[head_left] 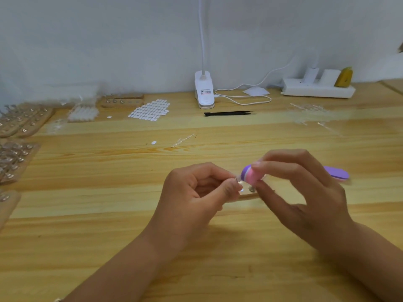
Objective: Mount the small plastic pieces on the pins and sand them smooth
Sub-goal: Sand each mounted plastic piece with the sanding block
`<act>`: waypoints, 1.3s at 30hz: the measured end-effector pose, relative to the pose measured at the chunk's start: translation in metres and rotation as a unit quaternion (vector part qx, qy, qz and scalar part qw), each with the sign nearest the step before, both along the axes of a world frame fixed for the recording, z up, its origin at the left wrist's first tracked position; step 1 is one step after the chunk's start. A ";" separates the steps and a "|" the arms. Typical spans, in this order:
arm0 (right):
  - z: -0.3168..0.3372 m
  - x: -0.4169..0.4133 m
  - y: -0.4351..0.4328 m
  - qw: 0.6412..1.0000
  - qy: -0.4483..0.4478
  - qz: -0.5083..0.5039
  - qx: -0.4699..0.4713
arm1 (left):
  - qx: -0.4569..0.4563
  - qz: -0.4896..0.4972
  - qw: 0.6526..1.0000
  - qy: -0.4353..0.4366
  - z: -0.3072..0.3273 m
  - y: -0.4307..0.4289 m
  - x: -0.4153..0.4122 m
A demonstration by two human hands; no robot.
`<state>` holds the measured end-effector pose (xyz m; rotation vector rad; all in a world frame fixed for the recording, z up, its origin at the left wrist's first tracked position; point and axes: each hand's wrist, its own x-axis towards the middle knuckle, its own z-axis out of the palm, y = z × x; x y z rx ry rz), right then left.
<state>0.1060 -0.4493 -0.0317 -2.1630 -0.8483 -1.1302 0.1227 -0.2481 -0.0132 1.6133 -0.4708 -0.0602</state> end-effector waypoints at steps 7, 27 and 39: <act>-0.001 0.005 -0.004 0.999 0.015 -0.027 -0.009 | -0.016 0.021 1.000 -0.009 -0.001 0.001 0.002; 0.000 0.002 -0.001 1.000 0.022 0.013 0.004 | -0.056 0.008 0.998 0.034 0.002 0.000 0.003; -0.001 -0.005 0.007 0.999 -0.016 0.032 -0.003 | -0.081 -0.015 0.995 0.058 0.004 -0.002 0.001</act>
